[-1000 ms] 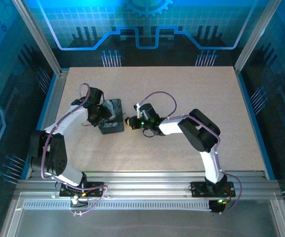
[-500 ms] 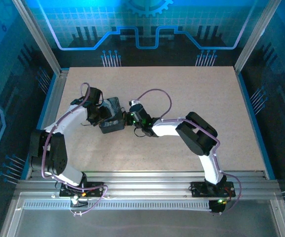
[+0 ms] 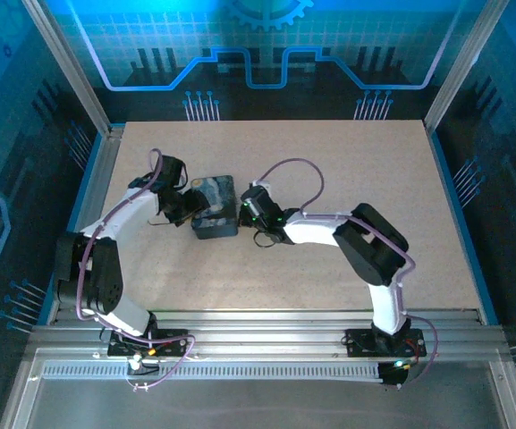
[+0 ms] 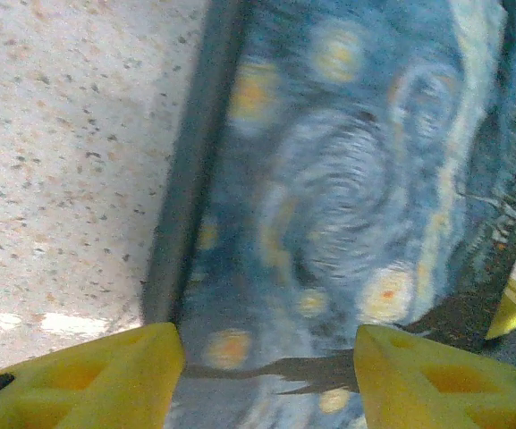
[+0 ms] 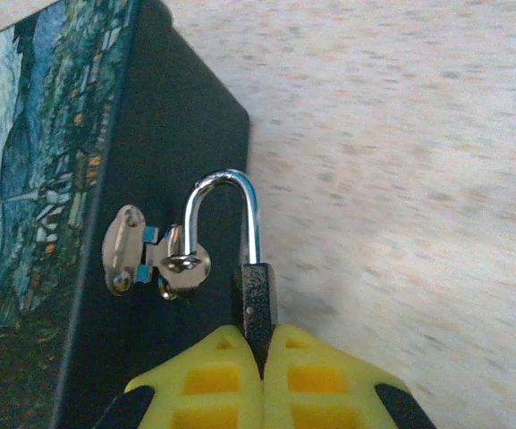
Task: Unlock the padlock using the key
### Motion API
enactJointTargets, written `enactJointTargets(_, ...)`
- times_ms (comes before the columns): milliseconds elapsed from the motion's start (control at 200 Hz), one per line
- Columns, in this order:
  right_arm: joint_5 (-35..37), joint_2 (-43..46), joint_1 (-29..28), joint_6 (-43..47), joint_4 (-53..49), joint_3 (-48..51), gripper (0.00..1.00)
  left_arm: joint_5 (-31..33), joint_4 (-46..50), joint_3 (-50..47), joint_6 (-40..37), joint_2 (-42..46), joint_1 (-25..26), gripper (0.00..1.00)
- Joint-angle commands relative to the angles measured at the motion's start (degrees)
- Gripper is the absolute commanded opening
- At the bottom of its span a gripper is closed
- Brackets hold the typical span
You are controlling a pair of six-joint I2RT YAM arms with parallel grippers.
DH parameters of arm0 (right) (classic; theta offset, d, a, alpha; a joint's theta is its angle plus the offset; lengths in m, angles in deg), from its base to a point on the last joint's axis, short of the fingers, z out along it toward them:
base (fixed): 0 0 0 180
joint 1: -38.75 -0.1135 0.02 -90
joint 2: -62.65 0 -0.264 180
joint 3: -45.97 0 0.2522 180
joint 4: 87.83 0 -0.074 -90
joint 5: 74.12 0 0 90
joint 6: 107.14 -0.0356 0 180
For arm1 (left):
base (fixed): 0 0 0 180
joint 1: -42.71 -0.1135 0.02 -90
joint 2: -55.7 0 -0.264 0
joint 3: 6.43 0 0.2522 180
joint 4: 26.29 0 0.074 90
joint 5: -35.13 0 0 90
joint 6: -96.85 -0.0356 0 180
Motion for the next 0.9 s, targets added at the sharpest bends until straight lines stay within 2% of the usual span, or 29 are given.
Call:
enactJointTargets(0,7.45,5.72,4.76,-2.45,-5.92,5.67,0.04,-0.70,6.78,0.05,-1.85,-2.29,-1.23,0.57)
enactJointTargets(130,2.96,8.22,6.81,-2.00,1.25,12.29,0.00,-3.40,5.69,1.36,-3.16,-3.57,-1.30,0.57)
enactJointTargets(270,-0.69,6.70,7.50,-2.18,9.05,13.19,0.00,-6.82,3.73,2.48,-2.64,-5.20,-0.98,0.58)
enactJointTargets(430,-0.37,4.43,6.90,-2.32,18.00,13.30,0.00,-7.63,0.78,5.04,-1.49,-4.81,2.44,0.61)
enactJointTargets(675,-0.07,3.73,6.25,2.81,16.81,10.14,0.00,-3.15,-2.27,10.98,-3.48,-9.77,5.15,0.64)
enactJointTargets(805,-0.51,3.50,6.37,1.76,17.41,10.05,0.00,-0.24,-3.96,13.06,-4.46,-15.40,7.54,0.64)
enactJointTargets(895,1.20,3.47,6.44,-0.59,18.40,10.59,0.00,-0.11,-4.55,14.49,-4.27,-18.99,8.84,0.60)
